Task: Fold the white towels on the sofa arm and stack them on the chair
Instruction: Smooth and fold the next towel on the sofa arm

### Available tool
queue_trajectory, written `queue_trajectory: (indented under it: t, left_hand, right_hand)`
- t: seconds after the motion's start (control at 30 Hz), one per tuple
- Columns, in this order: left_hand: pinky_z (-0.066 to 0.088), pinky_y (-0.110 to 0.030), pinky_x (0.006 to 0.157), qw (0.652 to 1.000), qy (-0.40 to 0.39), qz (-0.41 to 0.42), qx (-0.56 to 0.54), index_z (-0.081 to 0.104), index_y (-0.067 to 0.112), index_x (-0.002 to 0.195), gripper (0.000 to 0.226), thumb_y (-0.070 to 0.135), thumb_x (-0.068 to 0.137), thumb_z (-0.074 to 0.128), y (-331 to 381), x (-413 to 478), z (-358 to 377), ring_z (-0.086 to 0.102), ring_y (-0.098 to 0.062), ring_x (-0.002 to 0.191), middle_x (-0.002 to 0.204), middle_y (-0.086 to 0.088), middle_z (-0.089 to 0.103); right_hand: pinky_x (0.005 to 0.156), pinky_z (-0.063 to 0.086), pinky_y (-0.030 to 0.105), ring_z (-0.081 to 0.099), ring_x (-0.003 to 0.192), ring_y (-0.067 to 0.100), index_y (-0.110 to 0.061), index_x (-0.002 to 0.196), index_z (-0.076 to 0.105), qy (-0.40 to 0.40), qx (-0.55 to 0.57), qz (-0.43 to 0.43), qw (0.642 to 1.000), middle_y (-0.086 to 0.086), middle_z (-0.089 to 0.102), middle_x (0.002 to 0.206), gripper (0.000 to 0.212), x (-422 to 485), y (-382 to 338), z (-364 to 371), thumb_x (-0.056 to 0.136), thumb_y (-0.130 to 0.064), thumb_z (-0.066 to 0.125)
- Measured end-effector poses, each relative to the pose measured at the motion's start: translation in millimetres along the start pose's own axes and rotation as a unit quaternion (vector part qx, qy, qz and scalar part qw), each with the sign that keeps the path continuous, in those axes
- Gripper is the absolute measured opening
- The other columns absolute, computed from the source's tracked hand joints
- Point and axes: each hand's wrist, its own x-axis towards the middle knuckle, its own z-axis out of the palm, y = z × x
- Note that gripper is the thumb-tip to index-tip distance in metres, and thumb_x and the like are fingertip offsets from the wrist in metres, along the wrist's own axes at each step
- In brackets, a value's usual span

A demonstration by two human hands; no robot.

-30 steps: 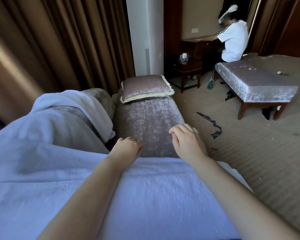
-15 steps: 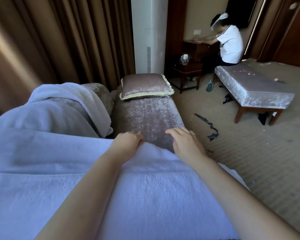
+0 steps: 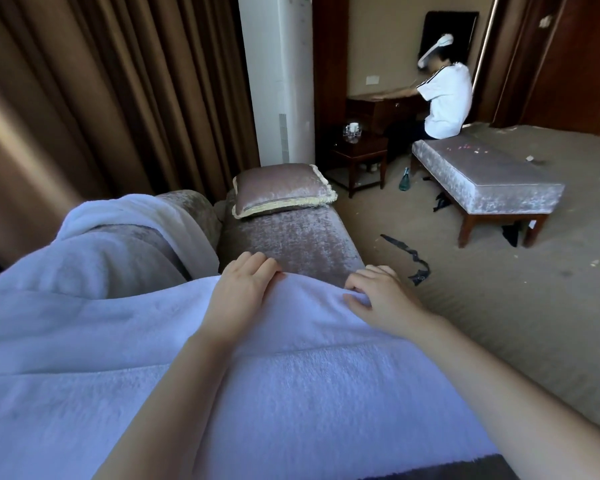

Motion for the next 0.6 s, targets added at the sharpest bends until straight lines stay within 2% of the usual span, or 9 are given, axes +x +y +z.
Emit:
queue_trajectory:
  t: [0.13, 0.2, 0.27, 0.4, 0.47, 0.53, 0.6]
  left_hand:
    - [0.043, -0.039, 0.060, 0.999, 0.013, 0.023, 0.021, 0.063, 0.011, 0.084, 0.031, 0.025, 0.096, 0.038, 9.2, -2.4, -26.2, 0.044, -0.021, 0.068, 0.074, -0.002, 0.052]
    - [0.043, -0.039, 0.060, 0.999, 0.021, 0.041, 0.025, 0.063, 0.010, 0.083, 0.031, 0.025, 0.097, 0.039, 19.0, -3.3, -36.8, 0.045, -0.022, 0.068, 0.074, -0.003, 0.052]
    - [0.043, -0.039, 0.060, 0.998, 0.024, 0.054, 0.025, 0.062, 0.010, 0.083, 0.031, 0.025, 0.097, 0.039, 29.5, -5.0, -46.2, 0.046, -0.023, 0.068, 0.075, -0.003, 0.053]
    - [0.037, -0.032, 0.062, 0.997, 0.011, 0.069, 0.043, 0.062, 0.010, 0.085, 0.031, 0.026, 0.095, 0.039, 40.6, -18.2, -61.6, 0.048, -0.024, 0.069, 0.075, -0.003, 0.054]
    - [0.040, -0.032, 0.063, 0.996, -0.007, 0.073, 0.050, 0.062, 0.008, 0.086, 0.032, 0.029, 0.094, 0.039, 40.4, -32.1, -68.4, 0.049, -0.024, 0.068, 0.076, -0.004, 0.054]
    - [0.047, -0.038, 0.059, 0.996, -0.019, 0.073, 0.051, 0.062, 0.007, 0.085, 0.034, 0.031, 0.094, 0.039, 43.5, -47.8, -76.9, 0.052, -0.026, 0.068, 0.076, -0.005, 0.054]
    - [0.047, -0.037, 0.056, 0.995, -0.009, 0.082, 0.054, 0.061, 0.007, 0.084, 0.032, 0.031, 0.094, 0.041, 53.3, -62.4, -84.6, 0.053, -0.025, 0.066, 0.076, -0.005, 0.054]
  right_hand:
    - [0.080, 0.032, 0.032, 0.048, 0.080, 0.015, -0.018, 0.078, 0.060, -0.023, -0.110, 0.005, 0.994, -0.009, 0.047, 0.075, 0.018, -32.7, 31.2, -38.3, 0.086, -0.034, 0.066]
    - [0.072, 0.025, 0.032, 0.053, 0.076, 0.020, -0.018, 0.070, 0.062, -0.014, -0.215, 0.012, 0.976, -0.005, 0.052, 0.071, 0.022, -46.8, 35.4, -56.8, 0.071, -0.027, 0.082]
    - [0.066, 0.022, 0.033, 0.054, 0.068, 0.025, -0.015, 0.064, 0.063, 0.029, -0.267, 0.037, 0.963, -0.001, 0.053, 0.065, 0.028, -58.6, 33.4, -78.2, 0.060, -0.021, 0.089]
    - [0.065, 0.023, 0.035, 0.053, 0.064, 0.029, -0.009, 0.062, 0.062, 0.102, -0.309, 0.072, 0.943, 0.004, 0.050, 0.061, 0.025, -86.3, 36.5, -109.3, 0.068, -0.016, 0.085]
    - [0.065, 0.024, 0.036, 0.052, 0.061, 0.029, -0.010, 0.062, 0.062, 0.134, -0.320, 0.085, 0.934, 0.004, 0.050, 0.058, 0.022, -105.1, 39.6, -113.2, 0.067, -0.009, 0.084]
    - [0.063, 0.023, 0.034, 0.050, 0.057, 0.029, -0.011, 0.064, 0.063, 0.188, -0.313, 0.075, 0.928, 0.003, 0.050, 0.056, 0.014, -126.4, 38.6, -113.8, 0.078, -0.009, 0.068]
    - [0.063, 0.020, 0.032, 0.048, 0.055, 0.029, -0.011, 0.065, 0.063, 0.228, -0.286, 0.059, 0.929, 0.002, 0.049, 0.056, 0.023, -146.3, 31.6, -111.6, 0.083, -0.015, 0.050]
